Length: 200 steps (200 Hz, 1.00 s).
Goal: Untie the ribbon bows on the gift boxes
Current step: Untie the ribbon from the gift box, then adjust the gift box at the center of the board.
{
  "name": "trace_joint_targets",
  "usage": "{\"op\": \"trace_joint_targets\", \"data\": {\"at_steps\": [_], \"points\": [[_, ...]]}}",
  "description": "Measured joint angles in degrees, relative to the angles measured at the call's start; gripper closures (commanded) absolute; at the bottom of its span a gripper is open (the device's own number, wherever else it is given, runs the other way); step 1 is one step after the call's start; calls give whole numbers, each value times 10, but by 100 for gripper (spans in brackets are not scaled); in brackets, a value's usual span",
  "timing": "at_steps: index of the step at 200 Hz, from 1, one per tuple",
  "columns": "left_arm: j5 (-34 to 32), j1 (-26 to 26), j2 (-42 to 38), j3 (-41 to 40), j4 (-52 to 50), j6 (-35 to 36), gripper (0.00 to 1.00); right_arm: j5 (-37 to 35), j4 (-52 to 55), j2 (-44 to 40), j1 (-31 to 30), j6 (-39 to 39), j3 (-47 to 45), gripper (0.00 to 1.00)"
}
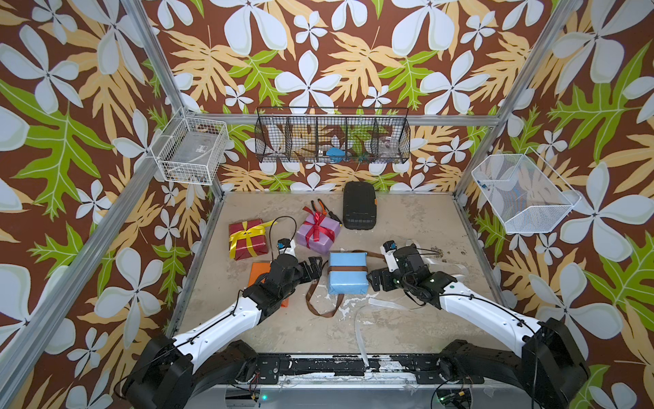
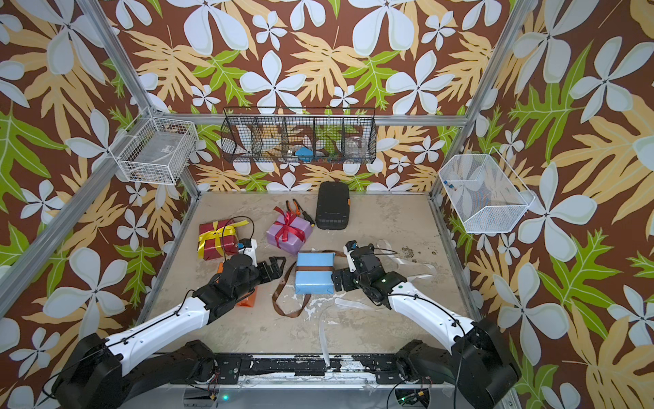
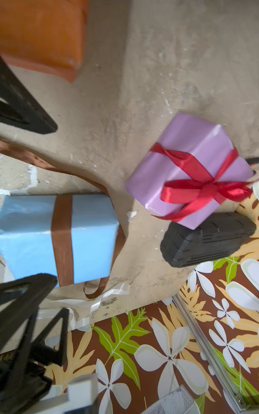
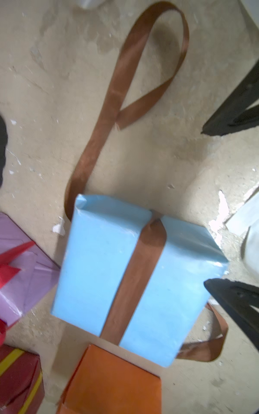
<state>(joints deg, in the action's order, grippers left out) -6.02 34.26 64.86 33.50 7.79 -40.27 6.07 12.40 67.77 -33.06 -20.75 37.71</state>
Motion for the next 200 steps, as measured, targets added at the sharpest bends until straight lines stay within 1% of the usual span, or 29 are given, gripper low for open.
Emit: {"op": "trace_joint_targets", "data": {"at_steps": [8, 14, 16, 28, 47, 52, 60, 68, 72, 87, 110, 122, 135, 165, 200], "points": [[2, 0, 28, 30, 4, 13, 0, 4, 2, -11, -10, 0, -5, 16], [4, 0, 50, 52, 7, 22, 0, 7, 3, -18, -16, -3, -8, 19], [6, 0, 55, 57, 7, 24, 1, 10, 3, -21, -19, -3, -9, 22], [25, 0, 103, 98, 14, 43, 3, 25, 5, -31, -28, -14, -14, 45], [63, 0, 173, 152, 30, 65, 5, 37, 5, -42, -54, -33, -28, 74], [72, 0, 189, 164, 33, 72, 6, 43, 4, -43, -64, -33, -33, 78], [89, 0, 219, 185, 37, 80, 9, 52, 0, -42, -83, -43, -42, 81], [107, 0, 247, 204, 40, 89, 10, 63, -7, -38, -98, -49, -49, 89], [113, 0, 258, 211, 42, 91, 10, 69, -12, -35, -104, -51, -53, 91], [145, 0, 303, 243, 49, 104, 11, 75, -43, -19, -117, -74, -70, 95], [179, 0, 354, 279, 54, 119, 11, 85, -105, 3, -121, -109, -100, 97], [187, 0, 372, 289, 53, 125, 11, 75, -132, 16, -123, -123, -106, 98], [196, 0, 387, 296, 50, 133, 14, 61, -157, 27, -123, -136, -107, 100], [212, 0, 389, 278, 46, 136, 14, 10, -195, 40, -108, -152, -107, 99], [231, 0, 364, 229, 59, 120, 18, -30, -231, 36, -43, -163, -122, 97]]}}
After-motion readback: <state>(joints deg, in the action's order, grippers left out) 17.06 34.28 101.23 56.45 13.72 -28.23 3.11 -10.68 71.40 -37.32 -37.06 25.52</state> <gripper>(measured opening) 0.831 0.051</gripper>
